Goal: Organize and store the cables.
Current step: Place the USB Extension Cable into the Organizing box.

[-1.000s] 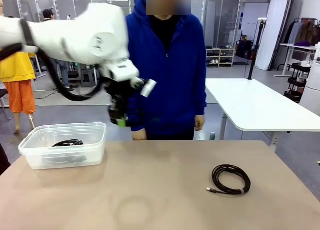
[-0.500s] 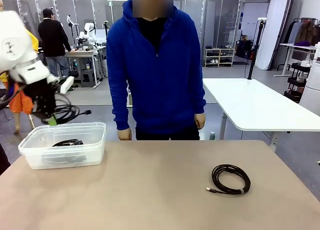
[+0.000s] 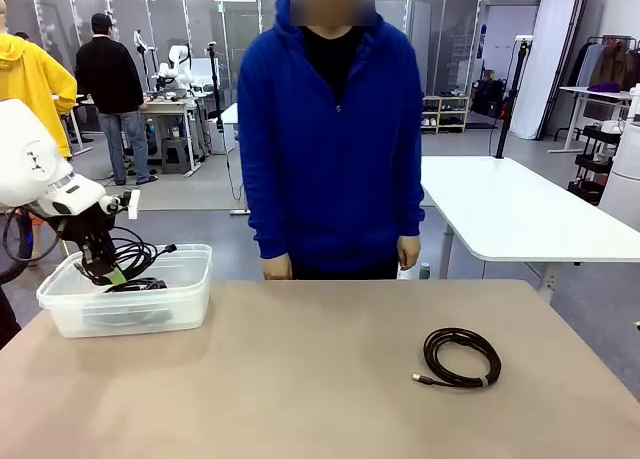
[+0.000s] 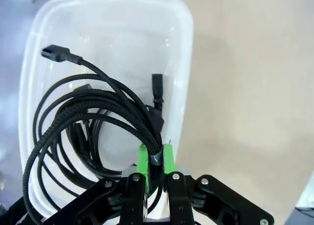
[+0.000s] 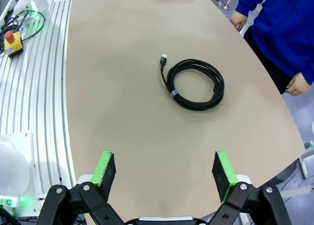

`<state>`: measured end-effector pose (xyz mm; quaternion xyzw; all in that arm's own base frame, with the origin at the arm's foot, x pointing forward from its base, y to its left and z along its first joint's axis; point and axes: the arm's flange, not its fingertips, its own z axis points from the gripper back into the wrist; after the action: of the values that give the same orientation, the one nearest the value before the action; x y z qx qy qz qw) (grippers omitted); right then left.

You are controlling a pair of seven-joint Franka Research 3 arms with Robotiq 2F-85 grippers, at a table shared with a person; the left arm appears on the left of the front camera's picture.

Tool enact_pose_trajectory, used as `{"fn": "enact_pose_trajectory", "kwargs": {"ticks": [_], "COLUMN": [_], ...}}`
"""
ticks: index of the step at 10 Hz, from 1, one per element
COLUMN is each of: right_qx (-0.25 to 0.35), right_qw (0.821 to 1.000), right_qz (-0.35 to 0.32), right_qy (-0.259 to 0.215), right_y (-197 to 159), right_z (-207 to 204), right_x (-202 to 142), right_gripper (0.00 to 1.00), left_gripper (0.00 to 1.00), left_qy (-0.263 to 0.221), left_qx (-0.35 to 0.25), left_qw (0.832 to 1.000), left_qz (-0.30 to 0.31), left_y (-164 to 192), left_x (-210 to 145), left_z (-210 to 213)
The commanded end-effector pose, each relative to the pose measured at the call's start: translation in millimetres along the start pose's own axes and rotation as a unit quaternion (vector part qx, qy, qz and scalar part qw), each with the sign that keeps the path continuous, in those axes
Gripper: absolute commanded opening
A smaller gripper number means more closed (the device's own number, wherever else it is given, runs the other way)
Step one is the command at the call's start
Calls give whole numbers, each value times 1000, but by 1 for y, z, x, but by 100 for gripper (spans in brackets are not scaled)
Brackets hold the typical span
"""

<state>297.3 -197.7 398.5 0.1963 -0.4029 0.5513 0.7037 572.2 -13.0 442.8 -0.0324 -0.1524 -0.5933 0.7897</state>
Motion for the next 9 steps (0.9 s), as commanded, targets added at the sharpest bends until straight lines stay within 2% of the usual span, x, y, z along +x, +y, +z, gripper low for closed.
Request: {"fn": "enact_pose_trajectory", "kwargs": {"ticks": [1,4,5,6,7,8,9], "right_qx": [-2,-2,-2,-2,-2,-2,-2], "right_qw": [1000,1000,1000,1000,1000,1000,1000], "right_qz": [0,0,0,0,0,0,0], "right_qy": [-7,-7,-7,-7,-7,-7,-7], "right_y": [-1,-1,-1,-1,-1,-1,-1], "right_z": [1,1,1,1,1,1,1], "right_x": [1,1,1,1,1,1,1], "right_gripper": [100,100,100,100,100,100,100], "left_gripper": [14,14,18,35,38,54,57], "left_qy": [14,7,18,23,24,24,24], "left_qx": [16,-10,-13,-10,-9,-8,-5], "left_qw": [1000,1000,1000,999,999,999,999], "left_qz": [7,16,16,24,24,22,22], "left_y": [13,20,19,19,18,19,18], "left_x": [11,17,18,19,19,19,18], "left_z": [-1,-21,-26,-26,-26,-25,-25]}}
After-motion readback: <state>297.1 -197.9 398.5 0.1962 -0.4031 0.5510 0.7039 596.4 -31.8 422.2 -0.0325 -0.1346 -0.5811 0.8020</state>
